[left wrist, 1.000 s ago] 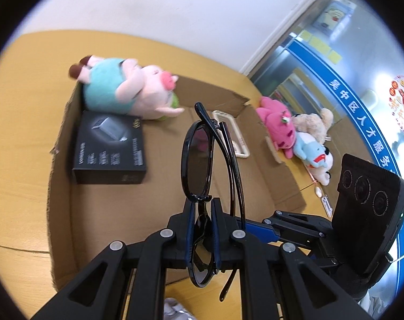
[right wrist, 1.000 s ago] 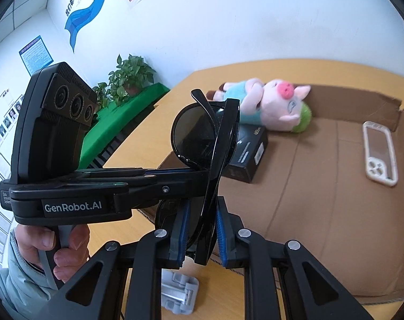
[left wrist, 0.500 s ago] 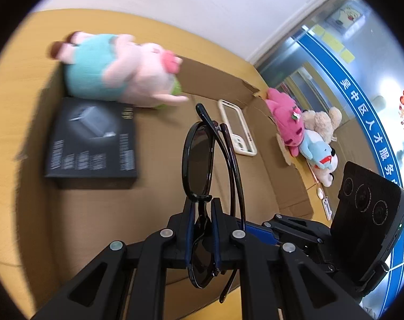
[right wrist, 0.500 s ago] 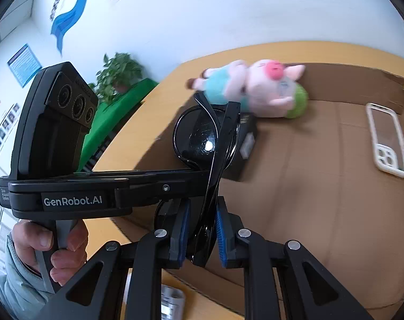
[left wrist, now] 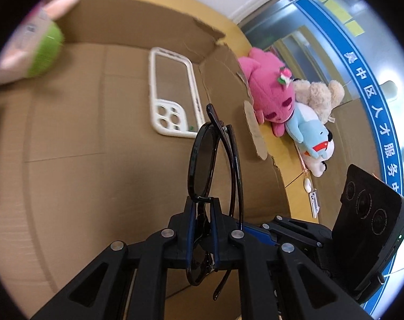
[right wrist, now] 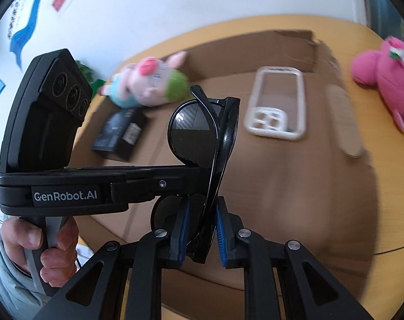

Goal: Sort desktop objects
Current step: 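Carry the sunglasses with both grippers over the box and lower them, then open both grippers to release the sunglasses inside the box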

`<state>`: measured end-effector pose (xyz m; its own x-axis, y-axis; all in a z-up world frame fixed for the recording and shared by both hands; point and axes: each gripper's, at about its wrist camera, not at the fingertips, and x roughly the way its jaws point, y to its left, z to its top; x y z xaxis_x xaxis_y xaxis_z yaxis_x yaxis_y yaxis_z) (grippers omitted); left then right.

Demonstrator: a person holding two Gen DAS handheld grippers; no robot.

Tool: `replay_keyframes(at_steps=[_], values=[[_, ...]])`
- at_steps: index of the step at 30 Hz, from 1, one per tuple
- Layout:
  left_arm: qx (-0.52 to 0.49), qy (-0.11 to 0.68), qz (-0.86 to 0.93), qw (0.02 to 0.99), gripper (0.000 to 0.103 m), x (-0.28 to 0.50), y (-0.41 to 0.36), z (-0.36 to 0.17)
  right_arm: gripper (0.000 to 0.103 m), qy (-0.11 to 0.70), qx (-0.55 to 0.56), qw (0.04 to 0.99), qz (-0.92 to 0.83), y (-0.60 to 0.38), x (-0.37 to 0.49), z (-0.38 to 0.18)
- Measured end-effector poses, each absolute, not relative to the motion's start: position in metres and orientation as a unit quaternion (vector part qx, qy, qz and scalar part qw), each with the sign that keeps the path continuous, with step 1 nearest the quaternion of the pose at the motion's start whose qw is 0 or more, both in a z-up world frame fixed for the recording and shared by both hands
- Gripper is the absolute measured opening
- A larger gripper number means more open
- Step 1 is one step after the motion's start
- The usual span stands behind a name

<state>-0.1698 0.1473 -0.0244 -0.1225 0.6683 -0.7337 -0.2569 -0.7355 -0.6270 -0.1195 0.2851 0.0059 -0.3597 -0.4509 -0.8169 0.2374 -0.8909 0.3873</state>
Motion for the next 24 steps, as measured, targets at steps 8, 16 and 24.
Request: replay_keyframes(at_steps=[8,16,24], values=[[-0.627,-0.230,0.687,0.286,0.009,-0.187,0.178,-0.056,0.017,-0.018,0.574,0.152,-0.804,0.297,-0.141,-0.007],[-0.665,-0.237,0.664,0.245,0.010,-0.188,0.186,-0.071,0.018,0.005,0.598,0.124,-0.792,0.290,-0.146,-0.016],[-0.667,-0.214,0.673,0.237,0.016,-0.182,0.183,-0.059,0.027,0.006,0.591,0.108,-0.799,0.288,-0.137,-0.011]])
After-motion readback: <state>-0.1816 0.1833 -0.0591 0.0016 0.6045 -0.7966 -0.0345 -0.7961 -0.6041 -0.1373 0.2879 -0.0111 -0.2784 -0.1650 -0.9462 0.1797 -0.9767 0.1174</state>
